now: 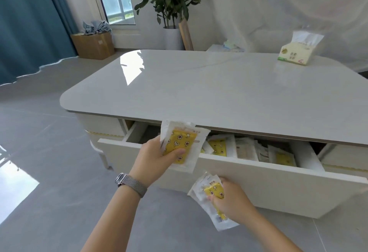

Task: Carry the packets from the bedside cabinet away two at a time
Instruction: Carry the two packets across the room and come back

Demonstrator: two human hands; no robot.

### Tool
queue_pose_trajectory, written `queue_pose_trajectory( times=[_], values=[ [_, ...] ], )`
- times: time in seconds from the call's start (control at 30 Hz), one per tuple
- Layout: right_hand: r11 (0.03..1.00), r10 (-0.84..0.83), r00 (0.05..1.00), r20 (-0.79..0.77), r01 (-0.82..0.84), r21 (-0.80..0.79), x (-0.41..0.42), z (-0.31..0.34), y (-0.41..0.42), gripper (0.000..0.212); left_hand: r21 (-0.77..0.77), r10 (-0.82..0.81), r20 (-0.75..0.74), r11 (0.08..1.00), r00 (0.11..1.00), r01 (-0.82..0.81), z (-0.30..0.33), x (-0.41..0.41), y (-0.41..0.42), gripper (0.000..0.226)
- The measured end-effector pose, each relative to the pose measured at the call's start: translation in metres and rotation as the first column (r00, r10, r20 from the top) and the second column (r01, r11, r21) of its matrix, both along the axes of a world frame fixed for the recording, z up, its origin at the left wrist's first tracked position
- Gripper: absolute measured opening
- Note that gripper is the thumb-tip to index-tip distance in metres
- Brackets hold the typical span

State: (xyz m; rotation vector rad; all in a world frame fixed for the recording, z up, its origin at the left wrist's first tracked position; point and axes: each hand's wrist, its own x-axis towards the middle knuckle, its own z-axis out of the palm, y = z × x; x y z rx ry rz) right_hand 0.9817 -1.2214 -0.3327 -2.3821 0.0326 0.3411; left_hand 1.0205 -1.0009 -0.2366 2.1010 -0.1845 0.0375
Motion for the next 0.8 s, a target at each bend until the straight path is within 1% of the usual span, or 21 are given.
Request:
queue_pose_trajectory(
  times=[0.07,0.17,0.2,0.23,0.27,0.3,0.33,0.4,0.43,0.47,0.5,0.53,0.6,0.63,0.67,0.7,0.77,0.8],
  values=[
    [0.996,0.086,0.996,-0.027,-0.087,-0.02,-0.01,0.009,0.0,0.033,-0.011,-0.01,-0.031,1.0,0.999,0.01,-0.001,-0.003,0.004,0.028],
    [0.962,0.207,0.972,-0.11,-0.222,-0.156,-0.022,0.026,0.003,0.054,-0.001,-0.022,-0.06,1.0,0.998,0.022,-0.002,-0.006,0.012,0.029],
    [0.95,0.226,0.962,-0.151,-0.252,-0.183,-0.027,0.036,0.005,0.057,-0.01,-0.029,-0.068,1.0,0.997,0.028,-0.002,-0.007,0.014,0.03],
    [0.943,0.243,0.954,-0.175,-0.274,-0.189,-0.032,0.049,0.005,0.055,-0.02,-0.034,-0.078,0.999,0.996,0.032,-0.002,-0.009,0.016,0.03],
    [0.942,0.265,0.946,-0.188,-0.295,-0.158,-0.037,0.065,0.003,0.049,-0.035,-0.034,-0.085,0.999,0.996,0.032,-0.002,-0.011,0.016,0.031],
    [0.942,0.307,0.928,-0.21,-0.327,-0.069,-0.04,0.082,-0.002,0.039,-0.052,-0.031,-0.088,0.998,0.996,0.027,-0.002,-0.013,0.016,0.031],
    [0.936,0.353,0.909,-0.222,-0.345,0.074,-0.043,0.101,-0.013,0.031,-0.069,-0.031,-0.086,0.997,0.996,0.025,-0.002,-0.015,0.017,0.031],
    [0.883,0.385,0.888,-0.25,-0.276,0.38,-0.045,0.134,-0.044,0.032,-0.099,-0.041,-0.08,0.995,0.996,0.033,0.0,-0.017,0.016,0.027],
    [0.828,0.388,0.893,-0.23,-0.228,0.512,-0.045,0.147,-0.062,0.034,-0.128,-0.043,-0.08,0.991,0.996,0.032,0.001,-0.019,0.016,0.024],
    [0.77,0.346,0.922,-0.171,-0.176,0.613,-0.042,0.153,-0.08,0.036,-0.179,-0.042,-0.085,0.983,0.996,0.027,0.003,-0.02,0.016,0.022],
    [0.711,0.253,0.96,-0.117,-0.102,0.696,-0.036,0.154,-0.097,0.04,-0.241,-0.04,-0.09,0.97,0.995,0.017,0.004,-0.021,0.015,0.022],
    [0.656,0.141,0.985,-0.096,-0.02,0.755,-0.029,0.151,-0.111,0.052,-0.297,-0.036,-0.096,0.955,0.995,0.006,0.005,-0.022,0.014,0.022],
    [0.568,-0.075,0.98,-0.184,0.194,0.8,-0.015,0.133,-0.135,0.078,-0.369,-0.031,-0.103,0.929,0.994,-0.009,0.008,-0.026,0.011,0.025],
    [0.537,-0.134,0.956,-0.263,0.292,0.791,-0.008,0.123,-0.144,0.084,-0.383,-0.034,-0.101,0.924,0.994,-0.007,0.008,-0.027,0.01,0.026],
    [0.53,-0.189,0.925,-0.329,0.378,0.759,-0.003,0.112,-0.151,0.081,-0.387,-0.042,-0.097,0.922,0.994,0.001,0.008,-0.029,0.01,0.027],
    [0.562,-0.241,0.891,-0.384,0.451,0.694,0.001,0.102,-0.156,0.071,-0.389,-0.05,-0.095,0.921,0.994,0.009,0.007,-0.03,0.01,0.028],
    [0.629,-0.348,0.84,-0.417,0.539,0.561,0.009,0.085,-0.163,0.039,-0.411,-0.062,-0.103,0.911,0.993,0.014,0.007,-0.032,0.011,0.03],
    [0.637,-0.408,0.814,-0.415,0.579,0.51,0.014,0.076,-0.167,0.027,-0.426,-0.064,-0.111,0.905,0.992,0.011,0.007,-0.032,0.011,0.032]
  ],
)
